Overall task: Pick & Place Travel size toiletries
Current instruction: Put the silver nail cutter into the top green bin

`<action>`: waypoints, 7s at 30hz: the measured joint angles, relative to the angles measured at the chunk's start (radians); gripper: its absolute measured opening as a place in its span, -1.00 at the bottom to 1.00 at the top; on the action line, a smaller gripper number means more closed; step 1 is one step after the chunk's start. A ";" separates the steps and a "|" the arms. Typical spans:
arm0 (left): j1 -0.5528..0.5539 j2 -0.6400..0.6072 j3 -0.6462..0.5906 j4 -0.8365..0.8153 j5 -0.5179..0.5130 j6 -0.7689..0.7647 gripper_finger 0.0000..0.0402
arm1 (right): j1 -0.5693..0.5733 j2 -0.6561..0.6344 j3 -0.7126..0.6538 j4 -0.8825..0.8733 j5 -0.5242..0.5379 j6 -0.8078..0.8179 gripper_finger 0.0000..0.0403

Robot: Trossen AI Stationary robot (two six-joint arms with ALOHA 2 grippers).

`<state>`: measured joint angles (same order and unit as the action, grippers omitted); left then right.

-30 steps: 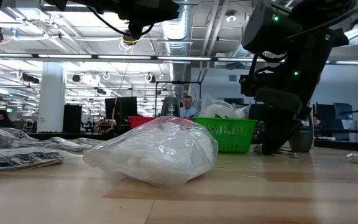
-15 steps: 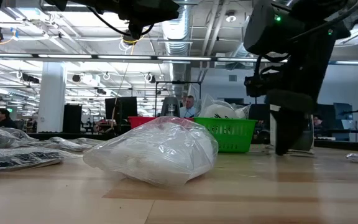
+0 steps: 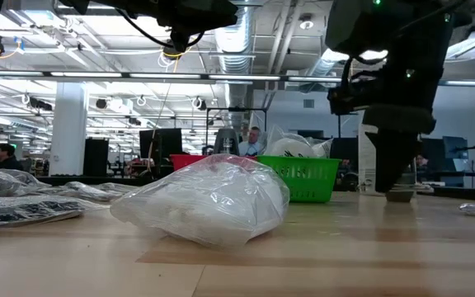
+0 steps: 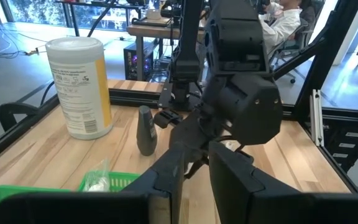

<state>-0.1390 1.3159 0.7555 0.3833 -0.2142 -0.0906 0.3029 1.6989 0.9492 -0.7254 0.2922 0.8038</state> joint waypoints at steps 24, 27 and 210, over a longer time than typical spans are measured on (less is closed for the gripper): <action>0.000 0.000 0.000 0.001 -0.003 0.005 -0.67 | -0.003 -0.164 0.161 -0.207 0.055 -0.077 -0.83; 0.000 0.000 0.000 0.001 -0.003 0.005 -0.67 | -0.041 -0.189 0.161 -0.186 0.057 -0.124 -0.83; 0.003 0.000 0.000 0.003 0.001 0.005 -0.67 | 0.432 -0.336 -0.212 -0.066 0.023 0.544 -0.11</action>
<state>-0.1363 1.3155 0.7555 0.3867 -0.2137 -0.0860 0.7346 1.3632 0.7369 -0.7911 0.3154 1.3476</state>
